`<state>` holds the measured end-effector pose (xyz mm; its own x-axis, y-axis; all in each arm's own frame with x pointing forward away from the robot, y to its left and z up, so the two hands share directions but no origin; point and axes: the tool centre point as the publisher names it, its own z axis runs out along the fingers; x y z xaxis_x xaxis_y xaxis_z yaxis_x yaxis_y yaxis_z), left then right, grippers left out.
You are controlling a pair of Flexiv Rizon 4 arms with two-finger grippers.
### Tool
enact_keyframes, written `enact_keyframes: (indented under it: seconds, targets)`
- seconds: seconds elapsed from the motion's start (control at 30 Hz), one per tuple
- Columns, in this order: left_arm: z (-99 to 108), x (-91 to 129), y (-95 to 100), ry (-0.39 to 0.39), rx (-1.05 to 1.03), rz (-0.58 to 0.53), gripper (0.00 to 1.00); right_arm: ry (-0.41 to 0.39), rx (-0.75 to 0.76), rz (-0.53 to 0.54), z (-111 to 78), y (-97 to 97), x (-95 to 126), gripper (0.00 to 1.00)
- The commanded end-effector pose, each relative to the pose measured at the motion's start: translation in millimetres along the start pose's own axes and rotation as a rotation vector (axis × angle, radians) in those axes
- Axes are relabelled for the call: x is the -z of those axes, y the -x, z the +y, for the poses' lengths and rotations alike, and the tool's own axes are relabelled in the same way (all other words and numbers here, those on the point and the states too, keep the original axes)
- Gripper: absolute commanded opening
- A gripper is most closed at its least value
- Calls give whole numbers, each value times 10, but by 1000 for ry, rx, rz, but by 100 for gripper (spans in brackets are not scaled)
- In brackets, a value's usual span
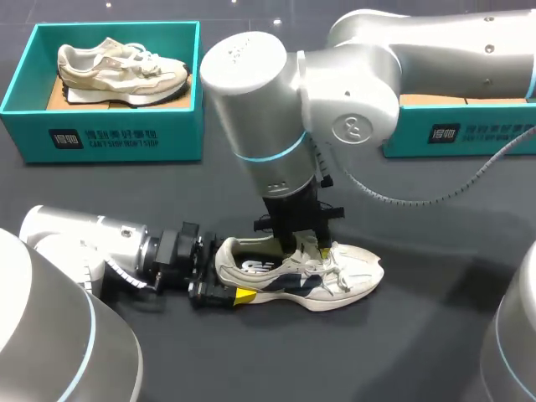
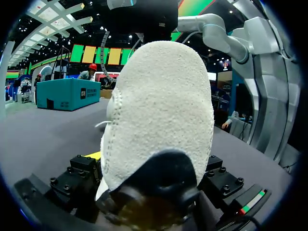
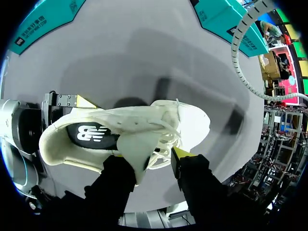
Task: Take the shoe out of the shoebox, open the shoe tongue, remove and reinsert the insole, then place the shoe into the shoebox
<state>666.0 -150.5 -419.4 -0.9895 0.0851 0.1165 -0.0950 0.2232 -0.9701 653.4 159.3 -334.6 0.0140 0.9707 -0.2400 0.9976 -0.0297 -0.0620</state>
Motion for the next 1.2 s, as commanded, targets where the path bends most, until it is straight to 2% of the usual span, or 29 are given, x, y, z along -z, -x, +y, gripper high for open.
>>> enact_keyframes:
  seconds: [0.03, 0.2, 0.3, 0.37, 0.63, 0.8, 1.2]
  targets:
    - [0, 3, -3, 1, 0, -4, 0, -7, 16, 43, -1, 67, 21, 35]
    - [0, 3, -3, 1, 0, -4, 0, -26, 37, 63, 9, 78, 75, 25]
    - [0, 3, -3, 1, 0, -4, 0, -26, 55, 86, 15, 98, 93, 7]
    - [0, 3, -3, 1, 0, -4, 0, -27, 77, 114, 26, 115, 99, 0]
    - [0, 3, -3, 1, 0, -4, 0, -57, 152, 236, 85, 237, 62, 0]
    - [0, 3, -3, 1, 0, -4, 0, -82, 239, 387, 115, 439, 19, 0]
    - [0, 3, -3, 1, 0, -4, 0, -82, 239, 387, 115, 439, 19, 0]
